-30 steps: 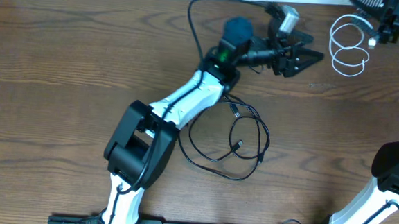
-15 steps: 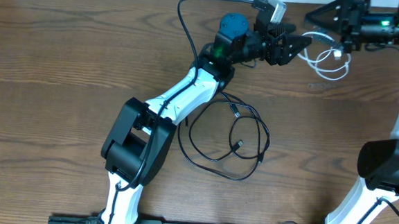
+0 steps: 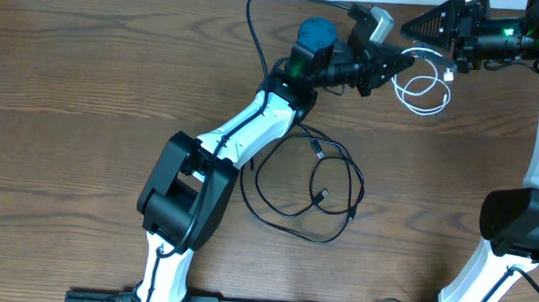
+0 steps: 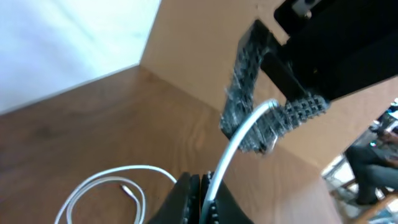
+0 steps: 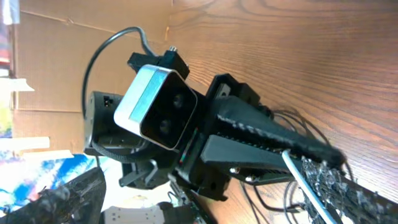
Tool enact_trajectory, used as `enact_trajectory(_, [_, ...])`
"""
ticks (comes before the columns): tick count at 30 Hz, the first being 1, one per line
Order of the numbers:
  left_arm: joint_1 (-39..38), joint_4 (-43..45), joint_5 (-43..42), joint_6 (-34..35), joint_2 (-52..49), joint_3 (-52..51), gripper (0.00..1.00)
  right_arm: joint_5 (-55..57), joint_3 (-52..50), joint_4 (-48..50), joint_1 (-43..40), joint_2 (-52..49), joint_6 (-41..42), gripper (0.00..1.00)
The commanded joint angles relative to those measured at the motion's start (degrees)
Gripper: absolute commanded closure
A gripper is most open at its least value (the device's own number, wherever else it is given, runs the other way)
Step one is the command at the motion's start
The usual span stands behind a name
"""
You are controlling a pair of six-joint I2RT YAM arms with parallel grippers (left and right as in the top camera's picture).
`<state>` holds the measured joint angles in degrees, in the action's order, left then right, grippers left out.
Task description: Untangle cables
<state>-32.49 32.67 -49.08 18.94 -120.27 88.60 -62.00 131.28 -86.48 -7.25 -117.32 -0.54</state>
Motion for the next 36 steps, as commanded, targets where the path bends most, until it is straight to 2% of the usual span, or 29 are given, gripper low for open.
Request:
enact_trajectory(1, [0.02,-1.11,-1.7,-1.81,-0.31,0.76,0.92,5.35,0.28,0.2,-0.07,-0.07,-0.79,0.06])
enact_trajectory(6, [0.07,-2.25,-1.66,-3.32,-0.31,0.76,0.92,25.59,0.24,0.17,-0.37,-0.07,3.54,0.03])
enact_trajectory(11, [0.07,-2.23,-0.59,-3.32,-0.31,0.76,0.93,36.17,0.15,-1.29,-0.31,-0.11,7.5,0.01])
enact_trajectory(17, [0.07,-1.97,0.48,-3.3,-0.31,0.79,0.93,39.52,-1.25,-0.59,-0.31,-0.13,13.35,0.01])
enact_trajectory(23, [0.07,-1.99,0.42,-3.23,-0.31,0.79,0.93,44.57,-8.68,5.27,-0.33,-0.13,18.67,0.01])
enact_trajectory(28, [0.07,-2.21,0.22,-3.23,-0.31,0.79,0.93,43.93,-15.58,10.8,-0.57,-0.13,21.46,0.01])
enact_trajectory(31, [0.07,-2.43,0.22,-3.23,-0.31,0.79,0.93,38.71,-17.18,14.56,-1.05,-0.13,21.09,0.01])
enact_trajectory(34, [0.07,-2.91,0.24,-3.23,-0.31,0.79,0.93,29.83,-17.18,18.25,-1.6,-0.13,14.21,0.01])
enact_trajectory(36, [0.07,-2.93,0.24,-3.23,-0.31,0.79,0.93,22.99,-17.2,19.15,-1.73,-0.13,5.66,0.01])
